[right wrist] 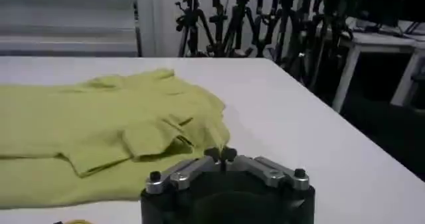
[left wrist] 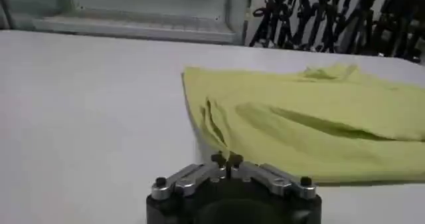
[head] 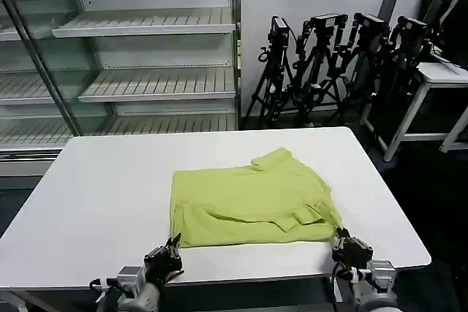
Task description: Fold and organize the clothes.
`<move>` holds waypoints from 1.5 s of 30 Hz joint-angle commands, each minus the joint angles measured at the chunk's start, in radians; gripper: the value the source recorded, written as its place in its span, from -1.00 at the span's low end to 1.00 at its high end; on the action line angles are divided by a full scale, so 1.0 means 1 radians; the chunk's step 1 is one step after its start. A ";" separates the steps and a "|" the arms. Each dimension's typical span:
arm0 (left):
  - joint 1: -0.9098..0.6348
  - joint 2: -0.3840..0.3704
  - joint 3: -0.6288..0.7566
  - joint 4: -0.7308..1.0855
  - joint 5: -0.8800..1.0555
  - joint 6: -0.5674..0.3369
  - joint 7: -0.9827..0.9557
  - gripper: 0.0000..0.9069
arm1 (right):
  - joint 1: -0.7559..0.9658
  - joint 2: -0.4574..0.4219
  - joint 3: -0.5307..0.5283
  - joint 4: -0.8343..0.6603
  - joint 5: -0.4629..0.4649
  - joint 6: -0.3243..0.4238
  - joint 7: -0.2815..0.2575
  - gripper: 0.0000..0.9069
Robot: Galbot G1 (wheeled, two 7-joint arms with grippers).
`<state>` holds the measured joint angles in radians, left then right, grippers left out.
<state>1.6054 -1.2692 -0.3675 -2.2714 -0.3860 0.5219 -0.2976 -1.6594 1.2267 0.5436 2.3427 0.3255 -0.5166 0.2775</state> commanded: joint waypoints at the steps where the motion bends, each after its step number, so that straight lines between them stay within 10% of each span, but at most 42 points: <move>1: 0.210 -0.007 -0.015 -0.146 0.054 -0.006 -0.004 -0.69 | -0.142 -0.001 0.007 0.092 -0.047 0.003 -0.016 -1.00; 2: 0.212 -0.006 -0.015 -0.151 0.059 -0.001 -0.004 -0.22 | -0.144 -0.001 0.006 0.095 -0.057 -0.005 -0.017 -0.42; 3: 0.214 -0.007 -0.014 -0.151 0.062 0.000 -0.003 1.00 | -0.146 0.000 0.004 0.101 -0.068 -0.016 -0.019 1.00; 20: 0.041 0.104 -0.152 -0.173 -0.115 0.015 -0.051 1.00 | 0.104 -0.087 0.028 0.098 -0.032 -0.019 0.009 1.00; 34: -0.449 0.270 0.039 0.216 -0.327 0.056 -0.162 1.00 | 0.771 -0.130 -0.296 -0.428 0.221 -0.063 0.119 1.00; 45: -0.692 0.251 0.190 0.449 -0.329 0.057 -0.206 1.00 | 0.997 -0.060 -0.435 -0.722 0.286 -0.064 0.137 1.00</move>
<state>1.2072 -1.0439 -0.3080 -2.0845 -0.6642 0.5722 -0.4571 -0.9244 1.1408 0.2411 1.8960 0.5361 -0.5746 0.3951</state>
